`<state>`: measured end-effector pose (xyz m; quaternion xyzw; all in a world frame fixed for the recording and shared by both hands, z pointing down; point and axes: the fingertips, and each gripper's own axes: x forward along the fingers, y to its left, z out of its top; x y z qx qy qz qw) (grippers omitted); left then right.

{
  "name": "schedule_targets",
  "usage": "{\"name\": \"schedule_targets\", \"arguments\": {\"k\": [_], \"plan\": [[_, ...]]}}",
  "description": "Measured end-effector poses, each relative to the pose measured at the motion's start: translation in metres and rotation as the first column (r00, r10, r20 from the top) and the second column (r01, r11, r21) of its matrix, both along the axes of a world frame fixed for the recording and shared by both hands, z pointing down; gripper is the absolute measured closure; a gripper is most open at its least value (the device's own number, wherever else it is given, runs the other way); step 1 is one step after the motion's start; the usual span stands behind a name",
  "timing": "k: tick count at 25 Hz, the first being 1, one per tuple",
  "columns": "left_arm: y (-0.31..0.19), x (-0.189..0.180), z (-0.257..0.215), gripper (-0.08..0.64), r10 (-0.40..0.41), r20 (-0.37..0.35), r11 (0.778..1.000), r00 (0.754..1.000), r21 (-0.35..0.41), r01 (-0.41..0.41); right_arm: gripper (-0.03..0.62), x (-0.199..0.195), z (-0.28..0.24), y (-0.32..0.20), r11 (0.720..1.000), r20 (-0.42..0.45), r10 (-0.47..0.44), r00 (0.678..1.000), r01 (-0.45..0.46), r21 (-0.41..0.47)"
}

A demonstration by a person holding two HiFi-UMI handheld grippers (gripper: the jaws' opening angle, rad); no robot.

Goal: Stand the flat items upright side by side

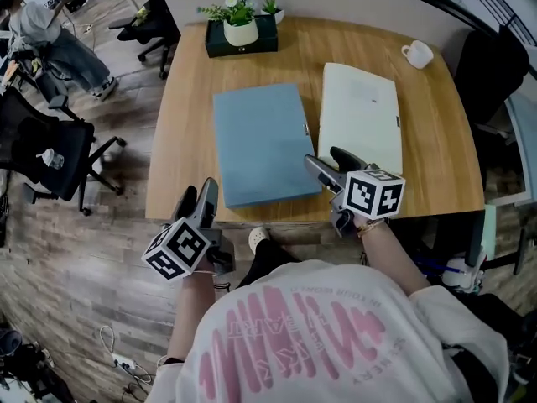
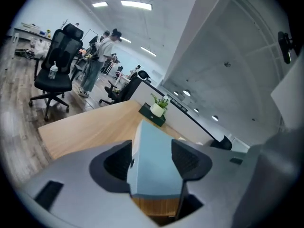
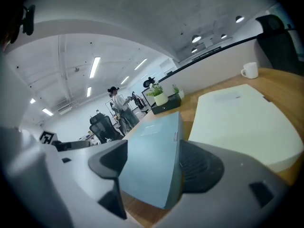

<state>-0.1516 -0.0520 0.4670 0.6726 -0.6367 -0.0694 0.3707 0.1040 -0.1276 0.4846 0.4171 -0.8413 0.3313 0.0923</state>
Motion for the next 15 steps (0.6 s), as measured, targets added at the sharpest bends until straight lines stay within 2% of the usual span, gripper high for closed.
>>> {"name": "schedule_targets", "arguments": {"k": [4,6,10,12,15], "plan": [[-0.046,0.001,0.004,0.228,0.127,-0.023,0.992,0.992,-0.018,-0.127,0.192,-0.021,0.006,-0.031,0.999,-0.034,-0.013,0.999,0.011,-0.038],[-0.067,-0.001,0.005,0.201,0.178,-0.025,0.984,0.984,-0.025,-0.178,0.135,-0.034,0.011,-0.046,0.997,-0.054,-0.017,0.998,0.013,-0.070],[-0.103,-0.001,0.014,0.146,0.268,-0.026,0.962,0.963,-0.055,-0.269,0.080,-0.051,0.022,-0.075,0.992,-0.091,0.010,0.996,-0.021,-0.121],[-0.116,-0.001,0.025,0.135,0.312,-0.008,0.945,0.950,-0.100,-0.311,0.066,-0.059,0.027,-0.088,0.988,-0.119,0.019,0.993,-0.037,-0.151],[-0.131,0.001,0.046,0.112,0.393,0.053,0.906,0.918,-0.193,-0.376,0.066,-0.066,0.036,-0.106,0.979,-0.169,0.026,0.985,-0.059,-0.197]]}}
